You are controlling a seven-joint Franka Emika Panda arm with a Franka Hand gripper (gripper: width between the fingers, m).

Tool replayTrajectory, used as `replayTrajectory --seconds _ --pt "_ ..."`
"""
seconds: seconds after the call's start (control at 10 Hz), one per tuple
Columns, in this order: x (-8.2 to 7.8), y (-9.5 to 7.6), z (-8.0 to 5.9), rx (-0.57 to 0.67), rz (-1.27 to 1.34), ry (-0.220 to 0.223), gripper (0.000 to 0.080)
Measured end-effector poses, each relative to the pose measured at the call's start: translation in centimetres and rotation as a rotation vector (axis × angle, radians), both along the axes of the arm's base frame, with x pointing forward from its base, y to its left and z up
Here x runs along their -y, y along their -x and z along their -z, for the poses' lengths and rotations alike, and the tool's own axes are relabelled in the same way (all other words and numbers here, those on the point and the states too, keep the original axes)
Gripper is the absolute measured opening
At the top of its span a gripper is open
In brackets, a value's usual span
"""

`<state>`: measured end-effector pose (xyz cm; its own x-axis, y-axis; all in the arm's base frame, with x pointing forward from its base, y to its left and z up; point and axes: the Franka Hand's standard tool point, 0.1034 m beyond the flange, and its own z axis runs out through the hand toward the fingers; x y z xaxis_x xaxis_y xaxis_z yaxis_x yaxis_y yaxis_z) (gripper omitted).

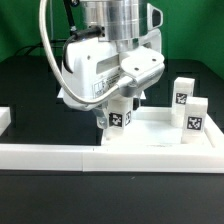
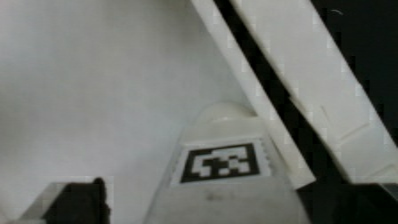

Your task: Assemble square table

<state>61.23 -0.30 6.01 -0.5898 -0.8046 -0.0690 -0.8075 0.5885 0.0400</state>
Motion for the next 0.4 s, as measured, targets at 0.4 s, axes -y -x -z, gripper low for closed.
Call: replayTrajectory --seconds 0.4 --pt "0.00 0.02 0.04 -0.001 0.000 0.000 0.0649"
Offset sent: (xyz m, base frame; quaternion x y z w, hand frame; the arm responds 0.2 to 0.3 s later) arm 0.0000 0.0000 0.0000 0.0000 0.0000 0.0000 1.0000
